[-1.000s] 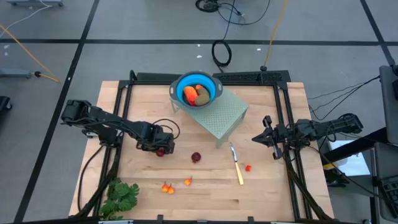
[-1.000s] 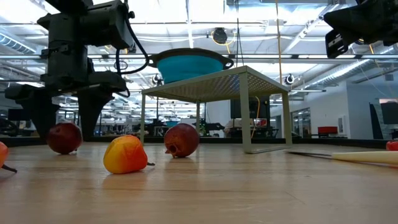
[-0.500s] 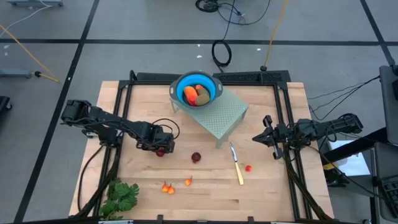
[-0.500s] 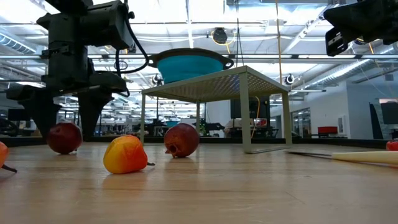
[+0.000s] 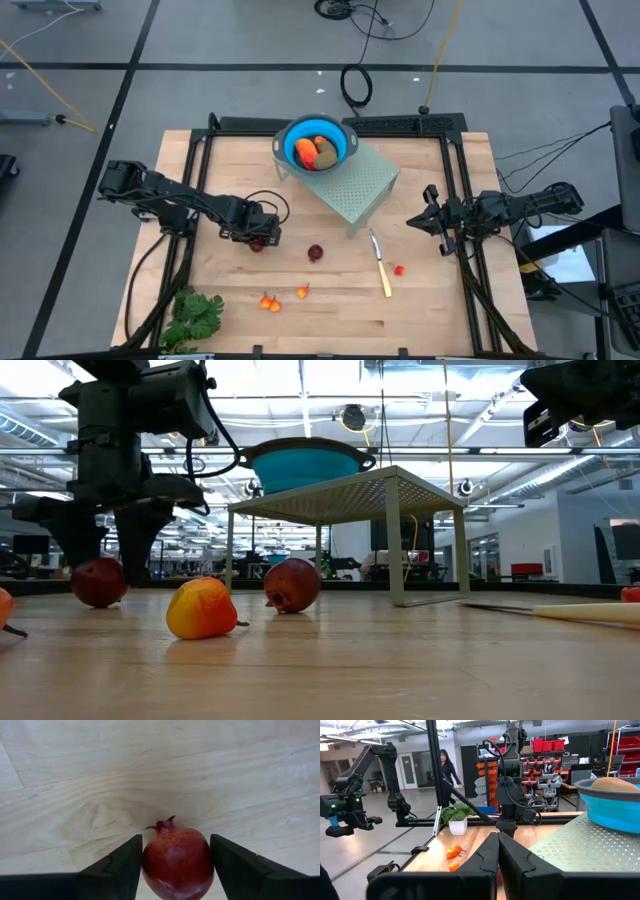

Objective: Pick & Place Fruit
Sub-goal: Put the pomegranate into the blue strainer bowl on the shelf

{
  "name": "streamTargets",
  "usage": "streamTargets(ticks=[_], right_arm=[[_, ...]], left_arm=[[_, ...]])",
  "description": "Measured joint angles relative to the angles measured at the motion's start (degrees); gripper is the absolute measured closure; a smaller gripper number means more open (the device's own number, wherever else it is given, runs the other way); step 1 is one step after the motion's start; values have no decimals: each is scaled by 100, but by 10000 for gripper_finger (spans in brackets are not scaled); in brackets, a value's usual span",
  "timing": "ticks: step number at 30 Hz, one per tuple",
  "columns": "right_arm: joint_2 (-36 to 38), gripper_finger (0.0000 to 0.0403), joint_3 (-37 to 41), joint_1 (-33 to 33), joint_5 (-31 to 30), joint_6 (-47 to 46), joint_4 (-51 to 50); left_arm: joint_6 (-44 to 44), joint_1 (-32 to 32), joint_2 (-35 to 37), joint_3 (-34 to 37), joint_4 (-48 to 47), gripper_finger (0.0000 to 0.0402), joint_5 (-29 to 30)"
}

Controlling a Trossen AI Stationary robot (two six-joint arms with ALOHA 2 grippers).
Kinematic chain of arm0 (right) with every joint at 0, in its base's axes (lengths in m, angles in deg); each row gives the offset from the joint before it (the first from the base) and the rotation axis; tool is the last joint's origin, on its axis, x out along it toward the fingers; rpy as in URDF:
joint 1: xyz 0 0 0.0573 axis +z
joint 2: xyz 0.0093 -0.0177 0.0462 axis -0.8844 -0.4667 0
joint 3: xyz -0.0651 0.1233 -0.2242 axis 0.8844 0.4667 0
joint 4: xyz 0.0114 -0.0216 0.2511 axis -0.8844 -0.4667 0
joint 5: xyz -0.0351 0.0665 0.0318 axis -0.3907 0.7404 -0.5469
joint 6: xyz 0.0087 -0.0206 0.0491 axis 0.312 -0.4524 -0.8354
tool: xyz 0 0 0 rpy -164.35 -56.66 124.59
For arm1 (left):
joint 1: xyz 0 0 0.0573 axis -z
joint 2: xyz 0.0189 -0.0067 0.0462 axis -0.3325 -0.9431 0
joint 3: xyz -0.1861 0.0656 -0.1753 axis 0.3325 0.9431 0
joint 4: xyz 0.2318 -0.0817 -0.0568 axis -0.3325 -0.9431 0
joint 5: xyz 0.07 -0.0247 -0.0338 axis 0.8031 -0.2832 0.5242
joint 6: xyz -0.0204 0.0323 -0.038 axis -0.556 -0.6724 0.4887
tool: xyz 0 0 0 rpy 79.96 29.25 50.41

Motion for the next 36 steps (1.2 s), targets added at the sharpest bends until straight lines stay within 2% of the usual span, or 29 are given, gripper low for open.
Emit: streamTargets(ticks=[7,27,36], right_arm=[[0,403,0,1,0,0,-1],[0,403,0,0,0,-2,-1],[0,403,0,2,0,-2,0]], left_arm=[[0,0,0,0,0,199,0],[-20,0,-2,-37,-23,217,35],[-42,0,461,-61,-93,217,46]])
